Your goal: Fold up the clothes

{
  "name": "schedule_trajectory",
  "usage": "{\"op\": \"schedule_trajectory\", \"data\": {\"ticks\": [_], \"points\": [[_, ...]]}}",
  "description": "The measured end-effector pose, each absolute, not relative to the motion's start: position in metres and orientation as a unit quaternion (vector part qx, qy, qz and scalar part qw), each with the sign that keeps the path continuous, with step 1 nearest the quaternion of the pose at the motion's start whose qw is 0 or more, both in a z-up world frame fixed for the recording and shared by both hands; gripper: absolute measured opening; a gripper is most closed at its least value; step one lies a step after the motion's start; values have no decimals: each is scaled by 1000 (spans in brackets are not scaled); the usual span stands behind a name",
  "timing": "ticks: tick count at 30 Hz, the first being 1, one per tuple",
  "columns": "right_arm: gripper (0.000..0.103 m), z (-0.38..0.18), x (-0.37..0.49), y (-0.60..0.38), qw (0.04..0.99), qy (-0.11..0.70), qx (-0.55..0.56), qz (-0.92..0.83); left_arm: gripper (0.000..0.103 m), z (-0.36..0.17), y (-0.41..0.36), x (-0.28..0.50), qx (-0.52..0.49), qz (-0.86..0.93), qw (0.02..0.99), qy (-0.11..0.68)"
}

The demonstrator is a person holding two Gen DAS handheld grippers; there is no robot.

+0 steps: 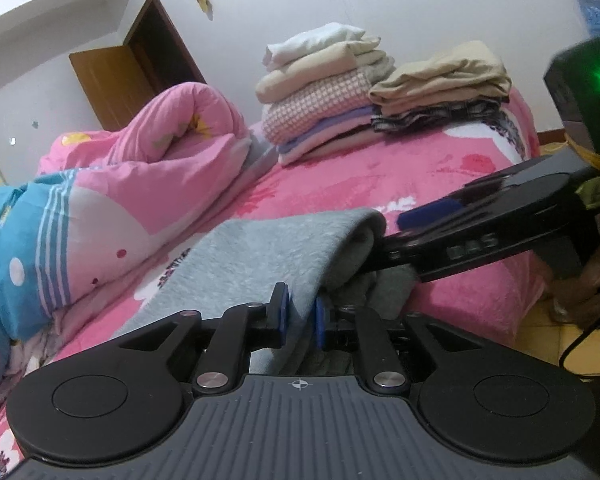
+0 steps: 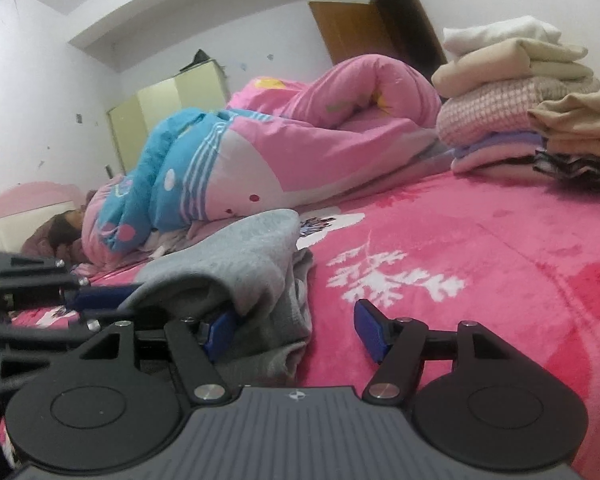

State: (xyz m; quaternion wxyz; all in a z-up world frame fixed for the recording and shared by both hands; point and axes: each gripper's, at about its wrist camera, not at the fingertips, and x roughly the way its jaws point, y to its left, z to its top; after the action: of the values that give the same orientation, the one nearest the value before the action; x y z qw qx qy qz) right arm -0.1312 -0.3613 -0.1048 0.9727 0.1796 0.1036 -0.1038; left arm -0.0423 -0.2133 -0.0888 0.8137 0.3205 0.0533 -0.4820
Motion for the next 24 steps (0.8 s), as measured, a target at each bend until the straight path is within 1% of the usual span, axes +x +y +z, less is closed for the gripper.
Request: {"op": "schedule_trajectory", "data": {"ticks": [7,10,14,24], "points": [[67,-105,-132,-345,983,119,130,-53,16,-94,-207,-46,345,-464,815,50],[67,-105,-125,-335,986,125,104,-40,10,-93,-207,-45,339,-462,818,48],[69,-107,-115,-329,988,125,76,-42,6,-90,-206,-44,331,-465,820,46],[70,-105,-119,-312,992,108,1,-67,5,-84,-202,-40,307,-474,823,55]]}}
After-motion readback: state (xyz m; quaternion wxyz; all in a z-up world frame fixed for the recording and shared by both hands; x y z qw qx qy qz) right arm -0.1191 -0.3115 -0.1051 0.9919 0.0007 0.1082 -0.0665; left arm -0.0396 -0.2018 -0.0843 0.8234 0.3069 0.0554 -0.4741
